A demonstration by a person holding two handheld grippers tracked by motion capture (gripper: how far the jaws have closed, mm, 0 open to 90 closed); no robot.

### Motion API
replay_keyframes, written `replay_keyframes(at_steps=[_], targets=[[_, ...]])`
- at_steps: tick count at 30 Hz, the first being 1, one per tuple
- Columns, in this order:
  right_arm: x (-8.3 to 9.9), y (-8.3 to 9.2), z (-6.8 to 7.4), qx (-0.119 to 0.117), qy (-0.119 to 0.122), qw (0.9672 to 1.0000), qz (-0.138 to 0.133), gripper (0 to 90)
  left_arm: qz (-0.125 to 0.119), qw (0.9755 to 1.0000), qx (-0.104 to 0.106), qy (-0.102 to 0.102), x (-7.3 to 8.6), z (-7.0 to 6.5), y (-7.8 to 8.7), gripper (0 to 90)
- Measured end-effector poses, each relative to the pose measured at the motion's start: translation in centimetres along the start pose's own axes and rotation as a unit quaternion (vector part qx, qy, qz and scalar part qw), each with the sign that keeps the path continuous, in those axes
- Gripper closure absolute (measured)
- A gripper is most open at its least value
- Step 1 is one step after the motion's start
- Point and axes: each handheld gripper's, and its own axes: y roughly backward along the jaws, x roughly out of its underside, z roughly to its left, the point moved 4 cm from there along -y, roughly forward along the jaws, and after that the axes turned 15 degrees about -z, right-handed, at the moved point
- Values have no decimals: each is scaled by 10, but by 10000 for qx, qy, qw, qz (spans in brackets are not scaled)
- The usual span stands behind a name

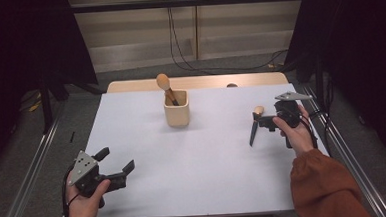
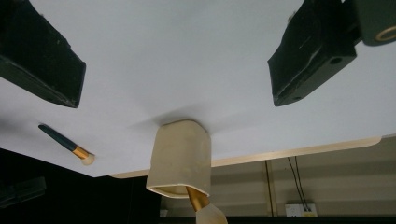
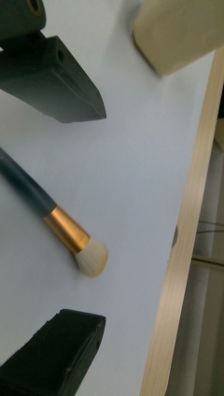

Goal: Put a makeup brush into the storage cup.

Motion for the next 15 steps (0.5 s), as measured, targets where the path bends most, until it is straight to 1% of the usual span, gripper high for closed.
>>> replay_keyframes(at_steps=[2, 4, 6, 8, 10, 11, 15], targets=[[1, -5, -1, 29, -6, 9999, 160, 26, 16, 10000, -1, -26, 0, 0, 0, 37], [0, -9, -2, 56, -70, 9994, 321, 36, -1, 10000, 2, -7, 0, 0, 0, 37], [0, -12, -3, -1, -134, 9985, 523, 39, 4, 10000, 2, -16, 0, 0, 0, 37], [-2, -15, -4, 1, -88, 9978, 655, 44, -1, 10000, 2, -21, 0, 0, 1, 37], [-3, -17, -5, -5, -114, 9970, 771, 50, 2, 10000, -4, -25, 0, 1, 1, 37], [-4, -18, -6, -10, -150, 9962, 853, 49, 5, 10000, -4, -18, 0, 1, 1, 37], [-4, -22, -7, -50, -169, 9931, 1160, 45, -1, 10000, -5, -22, 0, 1, 1, 37]])
